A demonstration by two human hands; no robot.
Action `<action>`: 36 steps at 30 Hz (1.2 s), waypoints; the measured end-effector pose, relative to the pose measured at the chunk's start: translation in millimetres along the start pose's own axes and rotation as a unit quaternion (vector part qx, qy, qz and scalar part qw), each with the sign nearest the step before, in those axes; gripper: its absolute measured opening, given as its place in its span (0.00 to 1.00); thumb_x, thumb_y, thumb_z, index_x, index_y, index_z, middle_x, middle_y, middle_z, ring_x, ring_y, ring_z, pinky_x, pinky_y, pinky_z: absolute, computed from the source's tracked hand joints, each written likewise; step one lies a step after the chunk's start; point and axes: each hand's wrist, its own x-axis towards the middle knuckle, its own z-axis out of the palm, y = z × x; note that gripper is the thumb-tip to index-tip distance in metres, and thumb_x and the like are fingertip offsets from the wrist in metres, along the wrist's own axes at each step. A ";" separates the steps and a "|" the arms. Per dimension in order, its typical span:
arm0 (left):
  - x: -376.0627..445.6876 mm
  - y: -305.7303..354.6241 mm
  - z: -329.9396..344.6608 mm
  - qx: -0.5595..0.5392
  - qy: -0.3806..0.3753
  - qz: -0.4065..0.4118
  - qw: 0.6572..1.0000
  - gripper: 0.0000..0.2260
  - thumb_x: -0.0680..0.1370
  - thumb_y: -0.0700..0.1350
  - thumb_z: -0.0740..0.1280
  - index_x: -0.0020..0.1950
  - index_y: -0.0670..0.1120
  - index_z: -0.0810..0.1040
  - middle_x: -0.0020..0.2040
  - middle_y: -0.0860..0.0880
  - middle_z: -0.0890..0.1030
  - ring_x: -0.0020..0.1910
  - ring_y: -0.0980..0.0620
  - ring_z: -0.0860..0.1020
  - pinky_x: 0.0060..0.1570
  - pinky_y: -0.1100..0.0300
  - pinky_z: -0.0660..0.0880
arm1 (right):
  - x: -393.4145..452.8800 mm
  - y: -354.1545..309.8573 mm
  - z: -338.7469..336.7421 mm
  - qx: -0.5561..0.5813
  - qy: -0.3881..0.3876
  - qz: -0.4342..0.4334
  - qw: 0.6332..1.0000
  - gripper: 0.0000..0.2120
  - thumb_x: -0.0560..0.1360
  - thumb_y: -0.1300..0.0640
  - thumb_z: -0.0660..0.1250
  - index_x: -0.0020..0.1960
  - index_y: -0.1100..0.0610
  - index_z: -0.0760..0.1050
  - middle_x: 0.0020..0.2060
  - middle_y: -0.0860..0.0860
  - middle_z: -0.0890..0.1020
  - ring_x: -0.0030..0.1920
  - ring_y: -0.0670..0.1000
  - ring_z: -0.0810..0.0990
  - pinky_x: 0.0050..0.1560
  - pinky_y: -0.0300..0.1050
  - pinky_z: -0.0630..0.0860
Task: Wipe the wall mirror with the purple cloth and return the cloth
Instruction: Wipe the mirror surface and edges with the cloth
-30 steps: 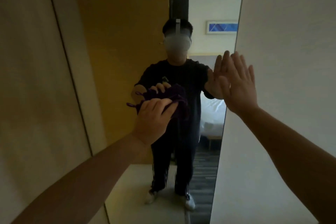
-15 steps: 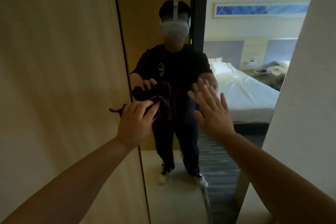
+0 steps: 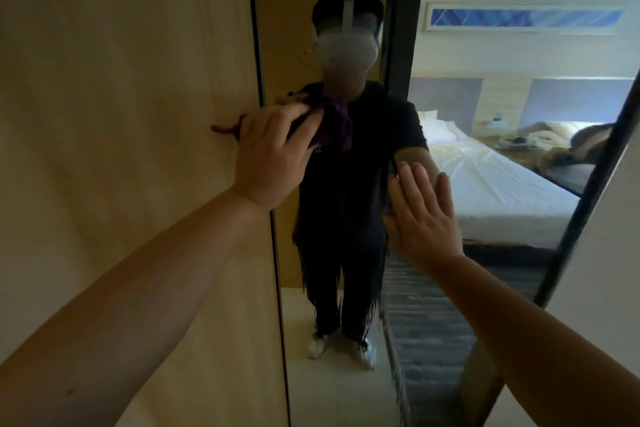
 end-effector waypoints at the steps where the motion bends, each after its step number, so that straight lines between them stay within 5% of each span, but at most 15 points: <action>1: 7.3 1.0 7.3 0.001 0.003 0.011 1.000 0.16 0.79 0.44 0.70 0.66 0.46 0.76 0.58 0.44 0.79 0.55 0.43 0.75 0.52 0.47 0.70 | -0.5 1.3 5.7 -0.001 0.030 -0.003 1.000 0.27 0.84 0.47 0.52 0.79 0.60 0.57 0.79 0.59 0.56 0.80 0.60 0.50 0.77 0.66 0.46; 8: -67.7 41.9 42.1 -0.017 0.047 0.060 0.997 0.16 0.78 0.43 0.73 0.65 0.49 0.78 0.58 0.48 0.76 0.51 0.46 0.77 0.49 0.49 0.72 | 0.5 3.1 20.7 -0.004 0.144 -0.022 0.989 0.29 0.78 0.49 0.64 0.75 0.61 0.67 0.76 0.60 0.65 0.78 0.60 0.59 0.75 0.66 0.54; 13: -212.2 76.7 39.7 -0.032 -0.066 0.090 0.993 0.18 0.74 0.43 0.75 0.61 0.54 0.78 0.58 0.53 0.76 0.52 0.51 0.77 0.51 0.53 0.69 | 0.2 2.8 19.8 -0.002 0.146 -0.017 0.989 0.30 0.79 0.48 0.63 0.77 0.60 0.64 0.76 0.59 0.63 0.79 0.59 0.56 0.75 0.66 0.53; 17: -264.4 100.1 34.4 -0.051 -0.105 0.039 0.992 0.16 0.76 0.42 0.71 0.61 0.55 0.77 0.60 0.53 0.74 0.54 0.50 0.76 0.52 0.53 0.69 | 0.8 -1.1 17.4 -0.002 0.145 -0.007 0.989 0.30 0.79 0.48 0.63 0.77 0.60 0.62 0.77 0.58 0.61 0.79 0.59 0.56 0.75 0.66 0.53; 23: -233.0 100.0 13.8 -0.114 -0.154 -0.001 0.981 0.15 0.78 0.40 0.71 0.63 0.51 0.77 0.59 0.50 0.74 0.53 0.46 0.77 0.51 0.51 0.71 | 1.9 -2.1 -7.3 0.038 0.068 0.006 0.997 0.31 0.81 0.50 0.63 0.78 0.60 0.58 0.78 0.58 0.56 0.80 0.58 0.50 0.77 0.65 0.49; 31: -10.0 74.4 12.2 -0.117 0.035 -0.006 0.992 0.14 0.77 0.41 0.72 0.62 0.47 0.79 0.56 0.44 0.80 0.54 0.44 0.74 0.52 0.48 0.70 | -27.0 46.8 -43.8 0.043 -0.037 0.107 0.993 0.31 0.83 0.48 0.51 0.81 0.57 0.46 0.80 0.55 0.45 0.80 0.55 0.40 0.78 0.61 0.41; 36: 29.7 84.4 43.4 -0.024 0.013 0.025 0.999 0.14 0.78 0.43 0.70 0.64 0.48 0.82 0.55 0.44 0.82 0.54 0.42 0.78 0.54 0.50 0.68 | -31.0 69.4 -24.7 0.026 -0.018 0.061 0.998 0.30 0.83 0.50 0.55 0.80 0.60 0.50 0.79 0.61 0.52 0.79 0.61 0.46 0.76 0.67 0.45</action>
